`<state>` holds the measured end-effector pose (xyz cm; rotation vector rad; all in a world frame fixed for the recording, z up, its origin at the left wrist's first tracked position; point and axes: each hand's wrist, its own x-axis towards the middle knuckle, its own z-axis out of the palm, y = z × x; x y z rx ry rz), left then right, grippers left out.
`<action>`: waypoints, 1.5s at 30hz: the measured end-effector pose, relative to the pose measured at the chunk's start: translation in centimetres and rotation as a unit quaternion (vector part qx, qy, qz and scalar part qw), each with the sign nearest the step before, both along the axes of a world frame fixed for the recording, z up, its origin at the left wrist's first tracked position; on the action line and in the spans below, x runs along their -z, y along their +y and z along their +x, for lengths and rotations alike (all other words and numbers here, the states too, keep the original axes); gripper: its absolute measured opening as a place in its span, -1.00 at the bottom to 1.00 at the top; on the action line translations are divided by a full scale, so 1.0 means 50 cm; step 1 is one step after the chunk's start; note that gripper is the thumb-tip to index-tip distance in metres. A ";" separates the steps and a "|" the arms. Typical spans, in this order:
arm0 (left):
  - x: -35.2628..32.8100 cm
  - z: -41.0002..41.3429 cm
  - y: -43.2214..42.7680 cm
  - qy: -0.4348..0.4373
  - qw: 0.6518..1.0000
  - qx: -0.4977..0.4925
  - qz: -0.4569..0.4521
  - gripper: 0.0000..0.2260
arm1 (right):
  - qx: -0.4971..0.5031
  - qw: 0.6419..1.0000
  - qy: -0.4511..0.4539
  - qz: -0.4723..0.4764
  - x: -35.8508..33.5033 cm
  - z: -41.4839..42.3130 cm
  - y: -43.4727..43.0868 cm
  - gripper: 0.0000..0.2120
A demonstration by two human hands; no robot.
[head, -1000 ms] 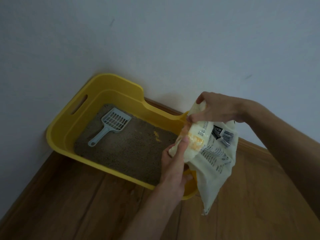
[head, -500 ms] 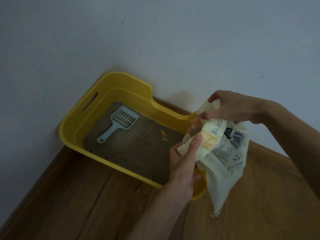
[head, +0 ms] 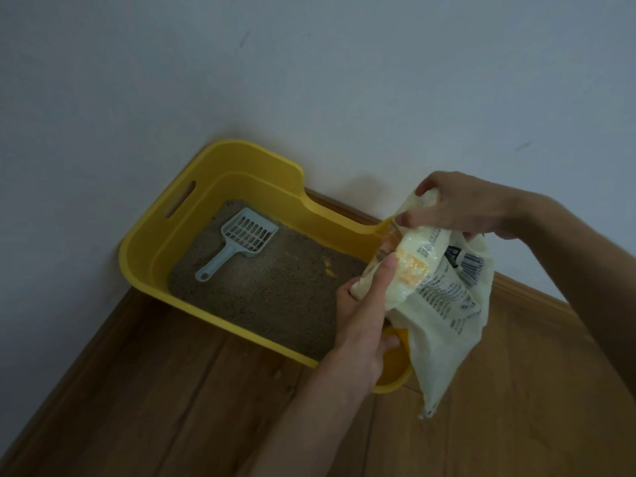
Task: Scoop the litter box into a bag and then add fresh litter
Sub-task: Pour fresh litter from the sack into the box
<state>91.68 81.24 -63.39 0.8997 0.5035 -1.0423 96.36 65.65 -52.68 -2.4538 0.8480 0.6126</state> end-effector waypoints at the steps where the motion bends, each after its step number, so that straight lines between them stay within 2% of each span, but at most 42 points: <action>1: 0.001 0.003 -0.001 0.003 1.000 0.000 -0.002 -0.05 | 0.004 1.000 -0.004 0.006 0.002 0.002 0.001 -0.37; 3: 0.004 0.004 -0.002 0.017 1.000 0.001 0.002 -0.01 | 0.010 1.000 0.006 0.006 0.009 0.003 0.001 -0.35; 6: 0.005 0.001 0.000 0.008 1.000 0.003 -0.001 -0.10 | 0.002 1.000 0.008 0.003 0.007 0.004 0.001 -0.33; 9: 0.005 0.003 -0.003 -0.003 1.000 0.003 0.005 -0.11 | 0.017 1.000 -0.015 0.015 0.001 0.005 0.001 -0.36; 12: 0.011 0.004 -0.001 0.007 1.000 0.012 0.017 -0.13 | 0.016 1.000 0.001 0.006 0.013 -0.001 0.000 -0.33; 19: 0.009 0.001 0.001 -0.014 1.000 0.012 -0.001 -0.16 | 0.015 1.000 -0.018 0.005 0.000 -0.004 0.001 -0.36; 23: 0.010 0.005 0.000 -0.001 1.000 0.021 0.023 -0.09 | 0.035 0.999 -0.010 0.018 0.014 -0.012 -0.004 -0.35; 30: 0.005 0.000 0.003 -0.032 0.999 0.026 0.010 -0.13 | 0.023 0.999 -0.035 0.009 0.000 -0.015 0.000 -0.38; 45: 0.008 0.007 0.013 -0.030 0.999 0.020 0.011 -0.14 | 0.025 0.998 -0.059 0.005 0.001 -0.017 0.008 -0.37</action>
